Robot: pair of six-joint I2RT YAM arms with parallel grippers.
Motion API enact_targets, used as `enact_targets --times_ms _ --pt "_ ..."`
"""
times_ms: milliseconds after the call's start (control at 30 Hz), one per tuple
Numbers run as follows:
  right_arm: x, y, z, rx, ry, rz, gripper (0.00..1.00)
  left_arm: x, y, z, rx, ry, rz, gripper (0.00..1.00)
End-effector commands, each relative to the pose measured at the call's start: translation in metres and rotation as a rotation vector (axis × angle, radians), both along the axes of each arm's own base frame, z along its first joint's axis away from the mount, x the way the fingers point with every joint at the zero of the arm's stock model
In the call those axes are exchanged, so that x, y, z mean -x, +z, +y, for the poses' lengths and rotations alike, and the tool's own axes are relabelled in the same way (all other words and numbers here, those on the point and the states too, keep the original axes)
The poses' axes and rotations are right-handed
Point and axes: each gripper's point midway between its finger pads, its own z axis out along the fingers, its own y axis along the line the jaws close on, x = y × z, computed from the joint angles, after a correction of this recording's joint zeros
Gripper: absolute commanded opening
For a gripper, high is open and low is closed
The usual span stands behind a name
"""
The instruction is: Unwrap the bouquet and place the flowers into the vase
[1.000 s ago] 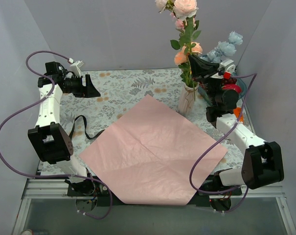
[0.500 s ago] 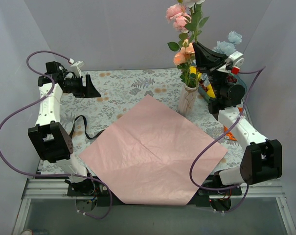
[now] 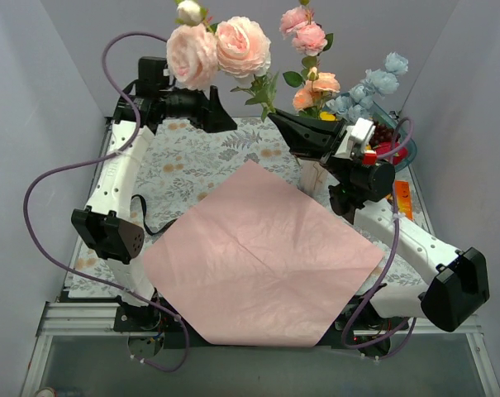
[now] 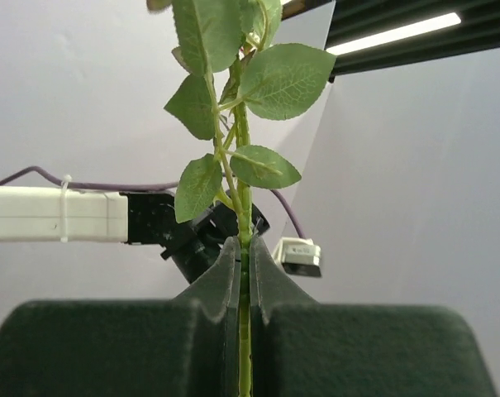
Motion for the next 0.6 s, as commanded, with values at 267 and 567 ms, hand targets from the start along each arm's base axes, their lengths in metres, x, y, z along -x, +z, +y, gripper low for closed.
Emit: enact_targets --times_ms 267,567 --pt "-0.005 -0.023 0.039 0.05 -0.072 0.036 0.01 0.045 0.055 -0.058 0.076 -0.129 -0.092 0.75" --pt "-0.026 -0.057 0.053 0.11 -0.135 0.124 0.01 0.057 0.068 -0.059 0.094 -0.139 -0.13 0.75"
